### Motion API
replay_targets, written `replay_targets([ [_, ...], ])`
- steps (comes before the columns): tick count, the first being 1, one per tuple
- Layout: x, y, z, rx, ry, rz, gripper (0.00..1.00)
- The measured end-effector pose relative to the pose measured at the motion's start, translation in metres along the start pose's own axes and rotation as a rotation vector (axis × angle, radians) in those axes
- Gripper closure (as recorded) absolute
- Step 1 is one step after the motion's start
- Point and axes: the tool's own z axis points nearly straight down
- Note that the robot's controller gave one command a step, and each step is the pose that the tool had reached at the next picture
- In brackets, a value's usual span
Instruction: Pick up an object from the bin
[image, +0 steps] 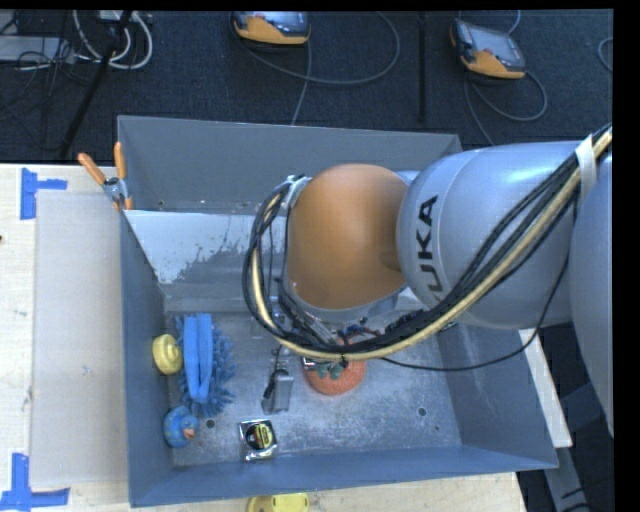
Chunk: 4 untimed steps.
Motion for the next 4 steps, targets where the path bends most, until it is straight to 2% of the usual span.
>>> replay_targets([
  [1,-0.002,-0.001,-0.004,-0.002,-0.008,0.005,0.00],
  [2,-0.009,-0.044,0.041,-0.004,-0.015,-0.057,0.00],
  [3,-0.010,-0.086,0.084,0.001,-0.004,-0.067,0.00],
  [4,-0.012,-0.088,0.083,-0.001,-0.007,-0.060,0.00],
])
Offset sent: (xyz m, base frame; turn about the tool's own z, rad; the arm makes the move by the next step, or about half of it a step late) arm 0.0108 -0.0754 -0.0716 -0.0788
